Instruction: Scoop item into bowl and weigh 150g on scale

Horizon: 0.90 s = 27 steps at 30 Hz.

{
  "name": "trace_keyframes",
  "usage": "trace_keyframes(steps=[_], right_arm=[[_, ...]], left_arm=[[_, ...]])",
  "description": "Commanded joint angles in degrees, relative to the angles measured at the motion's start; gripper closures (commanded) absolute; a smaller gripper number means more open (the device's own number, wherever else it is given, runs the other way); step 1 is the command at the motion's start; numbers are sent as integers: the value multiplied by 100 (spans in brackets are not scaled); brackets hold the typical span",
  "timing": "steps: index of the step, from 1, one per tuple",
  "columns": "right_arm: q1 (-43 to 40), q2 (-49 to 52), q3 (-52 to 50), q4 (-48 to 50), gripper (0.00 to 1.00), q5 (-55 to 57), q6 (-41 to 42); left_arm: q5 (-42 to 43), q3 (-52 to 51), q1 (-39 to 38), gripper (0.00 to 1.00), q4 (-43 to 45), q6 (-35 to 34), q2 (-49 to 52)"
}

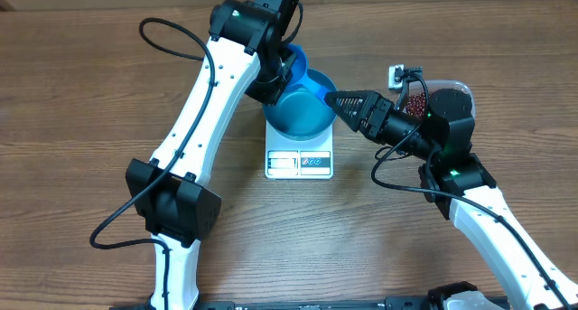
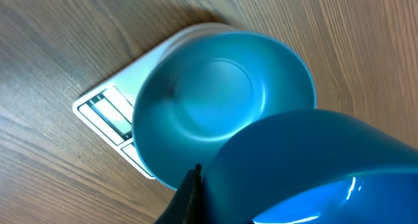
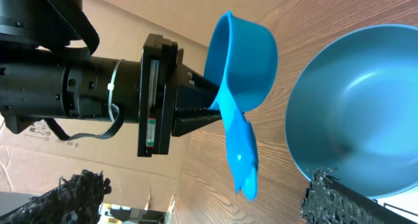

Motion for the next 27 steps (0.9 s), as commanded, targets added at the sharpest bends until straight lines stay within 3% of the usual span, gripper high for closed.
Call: trace_keyframes(steps=[1,5,11,16,22,27], right_arm=[[28,-24,109,39,0,-31,-103],[28,-24,109,42,1,-13,-52],[28,-24,109,39,5,579,809],[28,-24,109,37,7,964,1285],[28,-24,109,39,27,1108,1270],[28,-24,109,42,28,1174,1220]], left_arm=[[-24,162,-157,96,20,472,-238],[-11,162,-216,96,-31,-31,-238],[24,162,-249,96,-205,-1379,-238],[179,162,-249,96,-197,-2085,-238],[673,162,-254,96,-160,-2433,-238],[778,162,-328,96,-162,-2487,-238]])
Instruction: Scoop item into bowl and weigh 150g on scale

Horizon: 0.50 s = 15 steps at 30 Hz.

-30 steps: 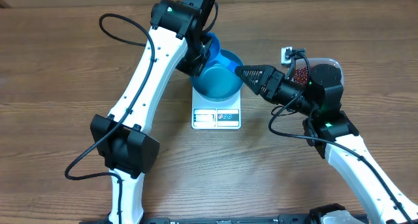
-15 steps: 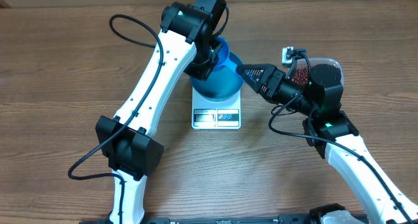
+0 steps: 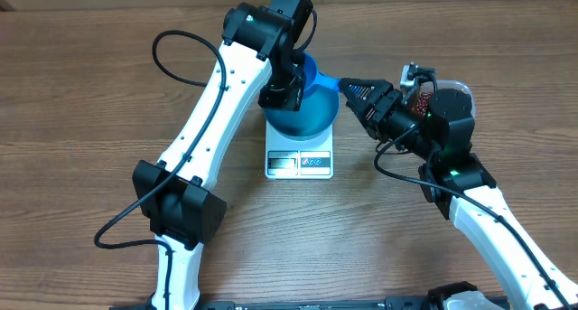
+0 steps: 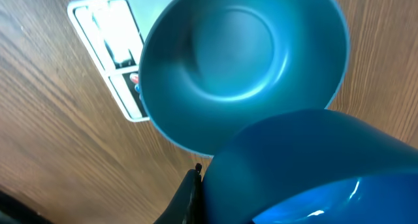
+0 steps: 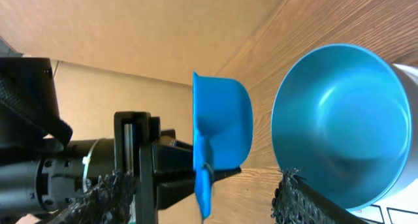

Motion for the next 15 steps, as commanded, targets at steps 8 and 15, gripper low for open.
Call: trace_keyframes(steps=[8,15], right_arm=[[28,-24,109,39,45,195,-229],[28,-24,109,46,50,212,-304]], left_arm=[[166,162,-240,96,-31,-146,-238],[173,162,-286,96,-44,-127,-238]])
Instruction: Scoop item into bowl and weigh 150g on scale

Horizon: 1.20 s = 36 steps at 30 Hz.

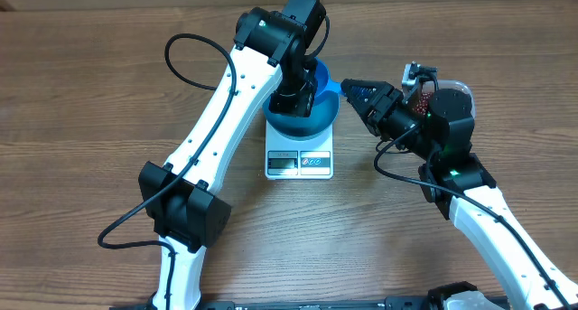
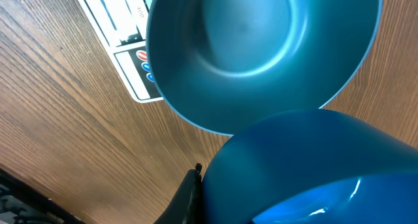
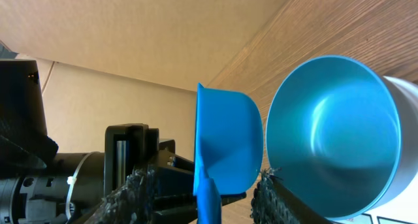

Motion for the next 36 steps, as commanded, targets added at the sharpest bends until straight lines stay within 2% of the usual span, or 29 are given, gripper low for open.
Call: trace_keyframes(steps=[1,6,9,20,27,36], right_arm=[[26,-24,109,42,51,74,-111],[26,-24,109,37,69,109,-109],[26,-24,109,35,76,109,-109],[26,-24,109,24,78,105,-111],[26,-24,107,-35,89,107,-111],[26,-24,107,-96,92,107,-111]], left_arm=[[24,160,-76,96,-17,-48,-238],[11,160,-131,96,-22,-48,-238],[-20,160,-138,96,-17,-48,-238],[-46,160,-146,96,-15,24,-238],[-173,160,-146,96,7,122,-238],[-173,160,-146,96,31,190,-238]])
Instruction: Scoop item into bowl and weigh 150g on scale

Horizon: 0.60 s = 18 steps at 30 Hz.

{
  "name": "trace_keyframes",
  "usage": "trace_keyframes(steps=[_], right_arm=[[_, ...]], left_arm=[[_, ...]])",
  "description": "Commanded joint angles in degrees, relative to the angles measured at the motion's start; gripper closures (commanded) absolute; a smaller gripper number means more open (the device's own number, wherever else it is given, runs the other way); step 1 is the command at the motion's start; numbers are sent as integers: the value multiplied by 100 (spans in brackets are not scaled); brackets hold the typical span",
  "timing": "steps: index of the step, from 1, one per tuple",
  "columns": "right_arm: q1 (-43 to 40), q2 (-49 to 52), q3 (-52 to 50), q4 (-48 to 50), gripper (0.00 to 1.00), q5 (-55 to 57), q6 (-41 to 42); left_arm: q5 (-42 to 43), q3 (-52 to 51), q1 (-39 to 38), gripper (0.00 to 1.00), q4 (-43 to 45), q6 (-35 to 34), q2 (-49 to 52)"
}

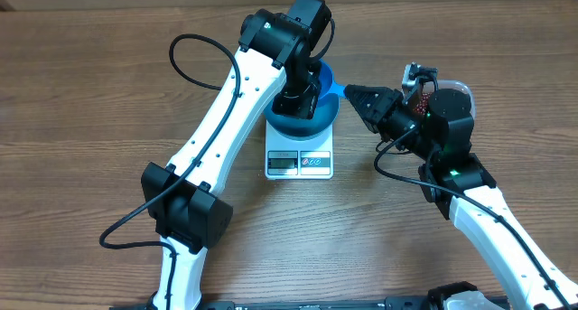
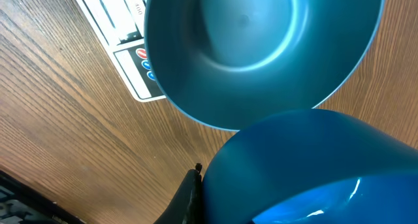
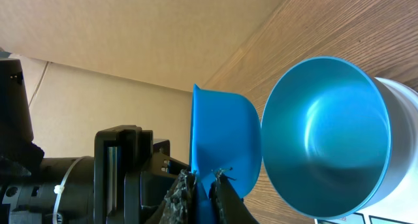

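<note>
The blue scoop (image 1: 327, 80) hangs at the right rim of the empty blue bowl (image 1: 302, 122), which stands on the white scale (image 1: 300, 163). My left gripper (image 1: 305, 93) is shut on the scoop's cup; in the left wrist view one finger (image 2: 188, 201) presses against the cup (image 2: 313, 172) and the other is hidden. My right gripper (image 3: 202, 179) is shut on the scoop's handle, coming in from the right (image 1: 349, 90). The scoop (image 3: 225, 142) appears empty beside the bowl (image 3: 320, 139).
A clear container of red beans (image 1: 417, 100) stands at the right behind my right arm. The scale's display and buttons (image 2: 134, 61) face the front. A cardboard wall (image 3: 130, 28) lines the table's far edge. Cables loop off both arms.
My right gripper's fingers, open on either side of the scoop's handle before, are now shut on it. The left gripper, scoop and bowl stay about where they were.
My left gripper first held the scoop at the bowl's back left, with the right gripper open at the bowl's right. Later the scoop was at the right rim, its handle toward the open right fingers, then between them. Now both grippers hold it.
</note>
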Motion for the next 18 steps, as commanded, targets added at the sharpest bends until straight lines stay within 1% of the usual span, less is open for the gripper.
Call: trace_keyframes(steps=[1,3,14,16,18], right_arm=[[28,-24,107,-4,93,61,-24],[28,-24,107,-4,96,63,-26],[28,-24,107,-7,96,61,-24],[28,-24,107,-7,96,63,-24],[28,-24,109,-7,96,61,-24]], left_arm=[[-109,160,-35,96,13,96,-238],[-111,160,-35,96,11,96,-238],[-122,160,-35,96,11,94,-238],[-133,160,-35,91,11,94,-238],[-133,160,-31,82,13,94,-238]])
